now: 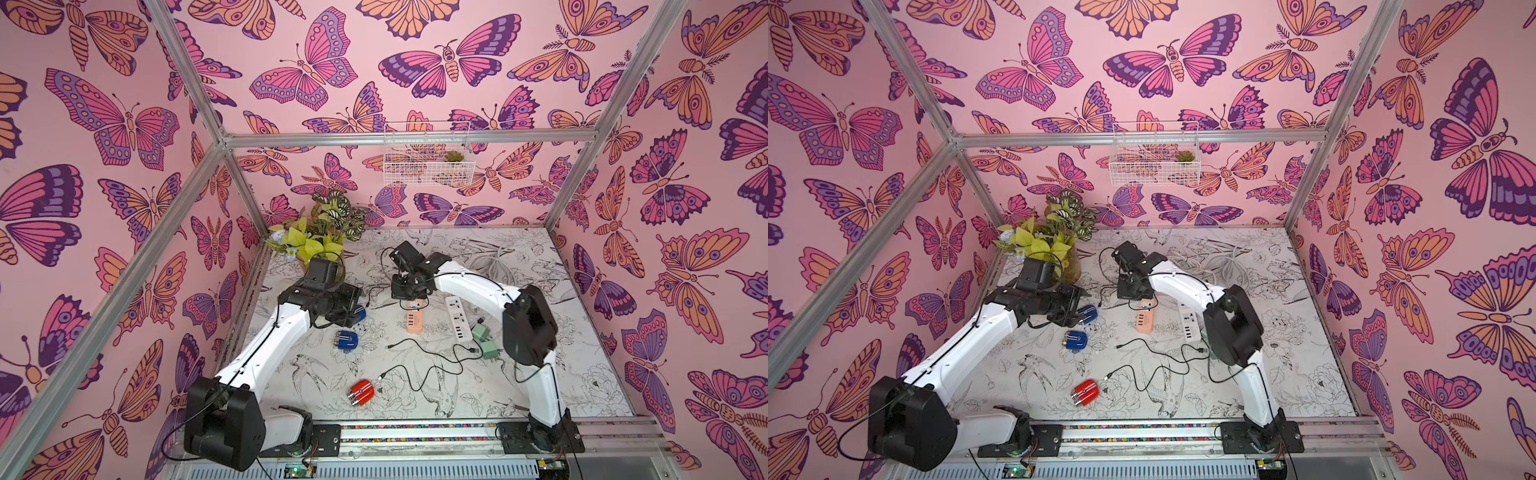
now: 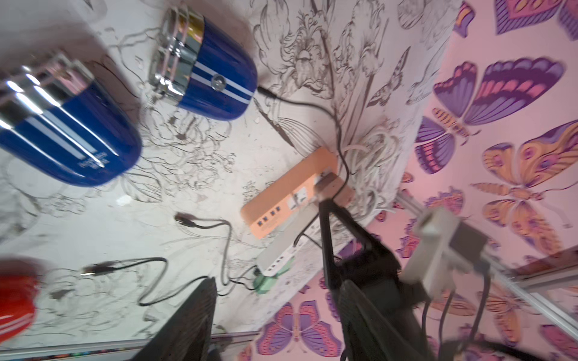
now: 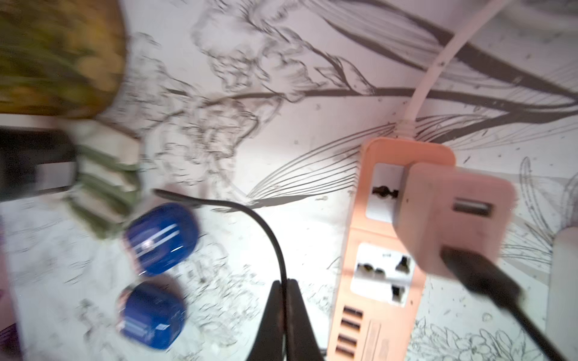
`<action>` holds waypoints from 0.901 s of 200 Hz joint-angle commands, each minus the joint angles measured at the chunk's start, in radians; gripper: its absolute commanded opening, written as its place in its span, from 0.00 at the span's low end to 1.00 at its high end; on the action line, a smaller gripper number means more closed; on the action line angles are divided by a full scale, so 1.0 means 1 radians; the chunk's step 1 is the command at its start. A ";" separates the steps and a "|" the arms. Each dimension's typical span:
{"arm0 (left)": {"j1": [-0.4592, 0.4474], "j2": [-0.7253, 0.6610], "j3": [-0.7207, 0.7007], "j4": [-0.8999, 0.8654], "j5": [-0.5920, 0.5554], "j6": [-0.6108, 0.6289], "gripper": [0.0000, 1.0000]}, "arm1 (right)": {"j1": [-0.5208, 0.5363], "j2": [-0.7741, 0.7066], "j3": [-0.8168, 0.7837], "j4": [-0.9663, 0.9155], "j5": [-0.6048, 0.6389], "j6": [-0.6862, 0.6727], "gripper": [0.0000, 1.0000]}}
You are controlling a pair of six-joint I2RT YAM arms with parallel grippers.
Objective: Charge the electric shaver
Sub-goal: Pick up the charging cable from the center of the board.
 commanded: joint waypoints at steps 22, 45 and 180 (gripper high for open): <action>-0.043 0.053 0.027 0.197 0.032 -0.410 0.77 | -0.006 -0.194 -0.190 0.203 -0.115 0.001 0.00; -0.077 0.063 0.035 0.197 0.024 -0.514 0.81 | -0.025 -0.265 -0.266 0.284 -0.159 0.047 0.00; -0.109 0.223 -0.001 0.466 0.012 -0.611 0.53 | -0.133 -0.507 -0.516 0.485 -0.415 0.148 0.00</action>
